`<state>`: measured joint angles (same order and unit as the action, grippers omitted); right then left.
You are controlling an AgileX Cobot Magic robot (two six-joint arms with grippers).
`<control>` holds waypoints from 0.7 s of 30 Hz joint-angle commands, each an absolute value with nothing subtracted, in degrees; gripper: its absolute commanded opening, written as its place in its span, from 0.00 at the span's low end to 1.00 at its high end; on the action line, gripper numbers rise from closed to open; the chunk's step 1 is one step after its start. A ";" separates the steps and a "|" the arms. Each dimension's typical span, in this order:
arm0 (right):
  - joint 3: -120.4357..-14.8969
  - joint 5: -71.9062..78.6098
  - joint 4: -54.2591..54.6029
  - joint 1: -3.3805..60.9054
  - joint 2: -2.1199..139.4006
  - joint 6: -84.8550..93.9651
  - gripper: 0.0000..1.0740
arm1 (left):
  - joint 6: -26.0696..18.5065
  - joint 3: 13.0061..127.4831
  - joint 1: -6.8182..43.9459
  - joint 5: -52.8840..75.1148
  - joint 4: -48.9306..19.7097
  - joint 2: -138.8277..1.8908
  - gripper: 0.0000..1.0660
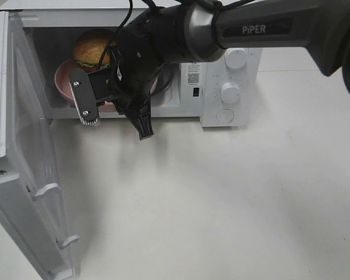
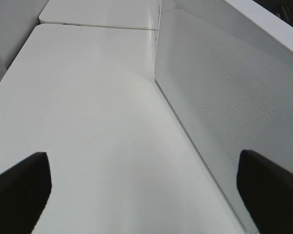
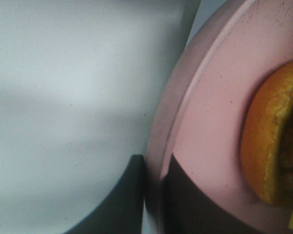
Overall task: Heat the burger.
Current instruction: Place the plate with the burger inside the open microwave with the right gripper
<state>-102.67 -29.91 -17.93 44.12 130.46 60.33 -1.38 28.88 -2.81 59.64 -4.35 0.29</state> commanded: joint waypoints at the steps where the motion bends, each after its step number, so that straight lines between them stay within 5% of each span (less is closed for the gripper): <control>1: -105.42 -26.93 -19.25 43.20 130.63 59.70 0.00 | -1.26 28.88 -2.69 59.42 -4.41 1.49 0.92; 21: -110.12 -24.69 -22.35 41.20 133.56 57.35 0.00 | -1.20 28.88 -2.69 59.42 -4.41 1.49 0.92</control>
